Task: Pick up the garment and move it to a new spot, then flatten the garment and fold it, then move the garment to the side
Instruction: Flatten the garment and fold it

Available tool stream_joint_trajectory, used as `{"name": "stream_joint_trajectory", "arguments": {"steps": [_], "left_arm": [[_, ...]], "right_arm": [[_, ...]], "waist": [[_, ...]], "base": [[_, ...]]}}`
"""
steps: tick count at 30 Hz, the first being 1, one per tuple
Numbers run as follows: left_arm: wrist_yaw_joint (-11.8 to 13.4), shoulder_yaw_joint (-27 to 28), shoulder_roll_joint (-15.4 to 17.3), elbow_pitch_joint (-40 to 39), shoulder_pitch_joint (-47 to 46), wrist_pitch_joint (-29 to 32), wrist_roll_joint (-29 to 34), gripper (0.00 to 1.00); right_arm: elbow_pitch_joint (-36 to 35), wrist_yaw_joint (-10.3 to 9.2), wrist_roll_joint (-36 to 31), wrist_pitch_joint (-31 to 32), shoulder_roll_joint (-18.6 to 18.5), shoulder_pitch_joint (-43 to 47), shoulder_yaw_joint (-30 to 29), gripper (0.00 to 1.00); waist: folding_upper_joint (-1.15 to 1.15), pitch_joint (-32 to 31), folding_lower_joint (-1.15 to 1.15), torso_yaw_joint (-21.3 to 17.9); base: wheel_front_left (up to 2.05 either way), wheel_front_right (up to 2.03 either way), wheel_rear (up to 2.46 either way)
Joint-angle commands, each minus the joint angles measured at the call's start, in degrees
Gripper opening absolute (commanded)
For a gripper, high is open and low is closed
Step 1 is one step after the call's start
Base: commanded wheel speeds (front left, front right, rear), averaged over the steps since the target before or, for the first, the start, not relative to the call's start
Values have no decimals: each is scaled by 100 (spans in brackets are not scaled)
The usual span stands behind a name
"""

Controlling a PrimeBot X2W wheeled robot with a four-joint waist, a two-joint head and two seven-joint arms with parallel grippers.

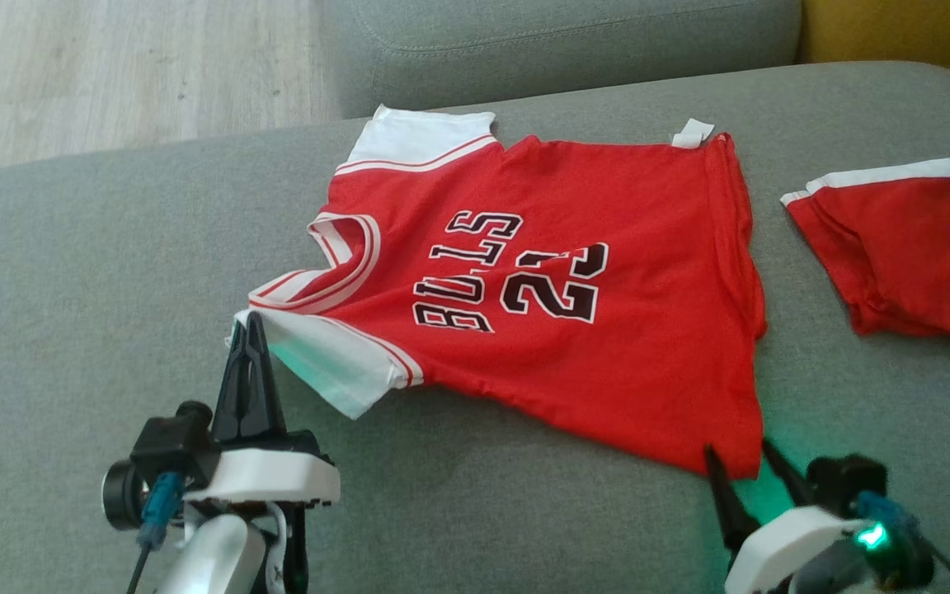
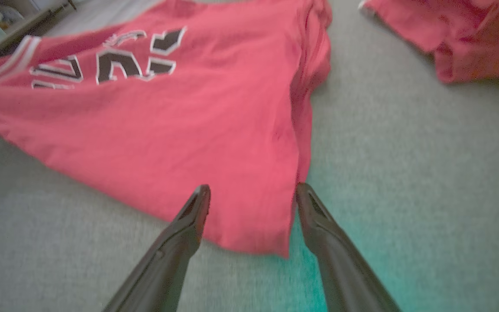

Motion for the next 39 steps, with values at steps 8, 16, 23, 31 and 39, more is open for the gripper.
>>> {"name": "stream_joint_trajectory", "arguments": {"steps": [8, 16, 23, 31, 39], "left_arm": [[-54, 180, -21, -14, -166, -71, 57, 0], [-92, 125, -34, 45, -196, -68, 56, 0], [-97, 87, -14, 43, -261, -36, 56, 0], [-105, 44, 28, -7, -314, -4, 61, 0], [-103, 99, 71, -132, -382, -14, 35, 0]], "right_arm": [[-114, -4, -15, 444, -36, 73, 268, 100], [-266, -4, -73, 392, -36, 38, 265, 100], [-226, -4, -103, 404, -36, -18, 266, 100], [-14, -4, -61, 409, -36, -152, 327, 97], [3, -4, -68, 159, -36, -270, 247, 0]], "waist": [[0, -126, 0, -55], [0, -99, 0, -55], [0, 4, 0, -8], [0, 124, 0, 29], [0, 107, 0, 38]], "base": [[0, 0, 0], [0, 0, 0], [0, 0, 0], [0, 0, 0], [0, 0, 0]]}}
